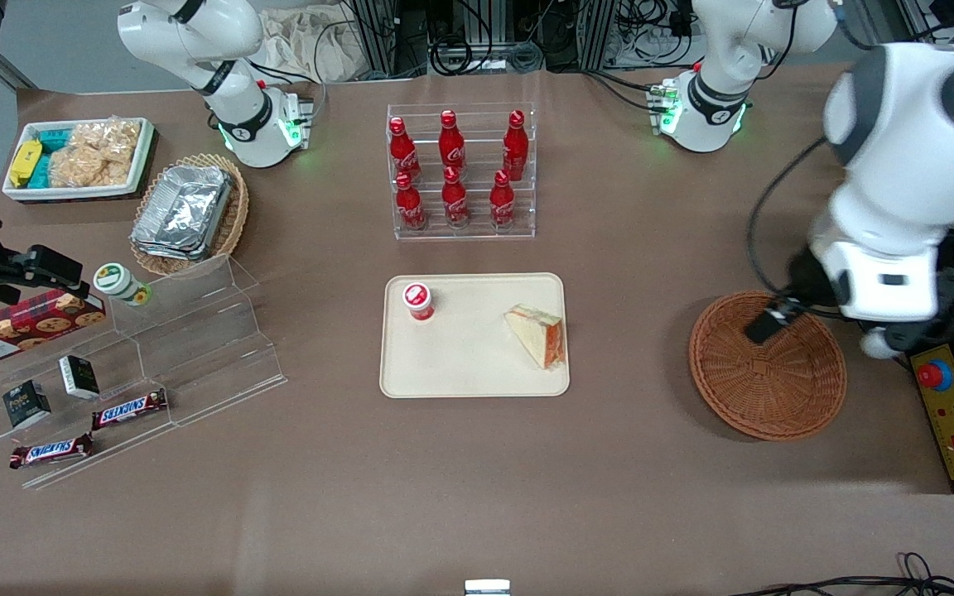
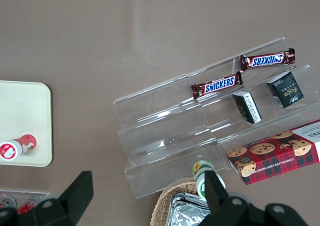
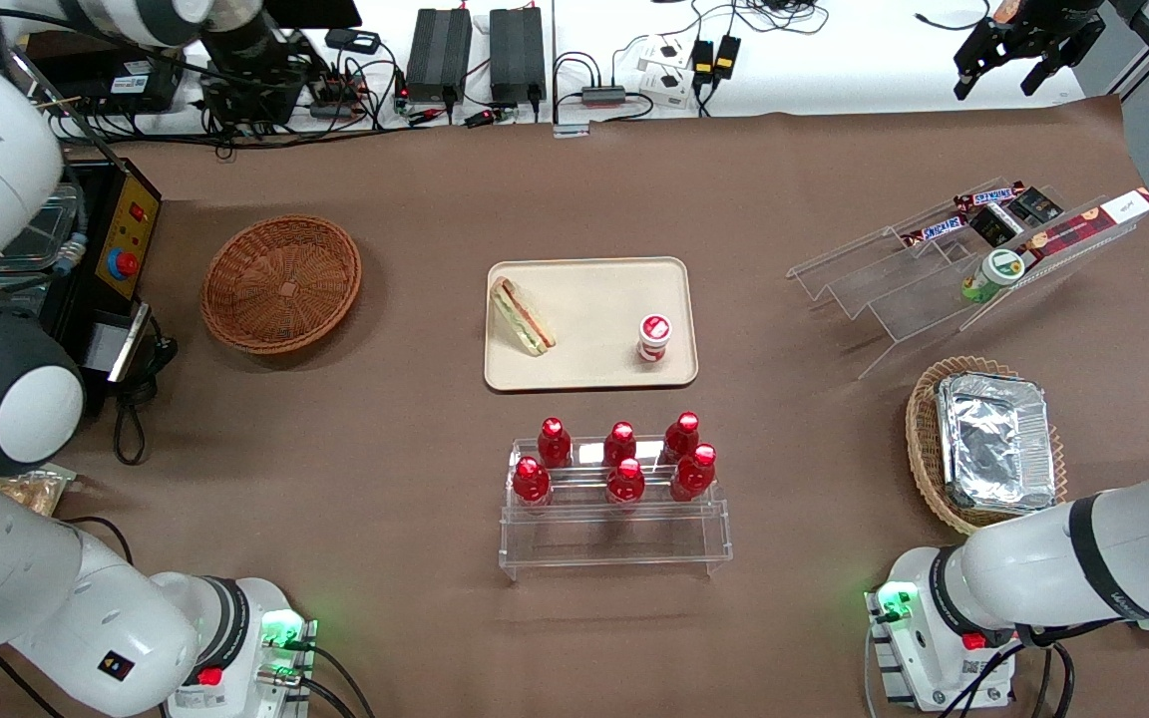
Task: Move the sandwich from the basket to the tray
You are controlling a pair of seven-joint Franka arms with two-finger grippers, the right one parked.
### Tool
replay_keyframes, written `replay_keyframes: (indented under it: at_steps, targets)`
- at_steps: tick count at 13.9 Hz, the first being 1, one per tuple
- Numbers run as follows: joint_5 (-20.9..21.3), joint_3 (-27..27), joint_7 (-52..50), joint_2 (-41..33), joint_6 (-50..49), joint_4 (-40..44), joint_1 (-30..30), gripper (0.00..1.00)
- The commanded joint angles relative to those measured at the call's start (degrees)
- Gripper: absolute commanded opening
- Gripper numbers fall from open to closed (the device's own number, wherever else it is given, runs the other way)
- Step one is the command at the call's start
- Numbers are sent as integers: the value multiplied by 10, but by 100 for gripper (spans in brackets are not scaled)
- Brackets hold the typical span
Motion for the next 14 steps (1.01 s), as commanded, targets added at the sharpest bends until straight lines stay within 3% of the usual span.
replay_keyframes:
  at_steps: [1, 4, 8, 14]
  targets:
    - [-10, -79, 102, -39, -38, -15, 108, 100]
    - [-10, -107, 236, -57, -83, -15, 173, 100]
    - [2, -228, 308, -105, -90, -63, 299, 100]
    - [14, -235, 358, -208, -48, -189, 299, 100]
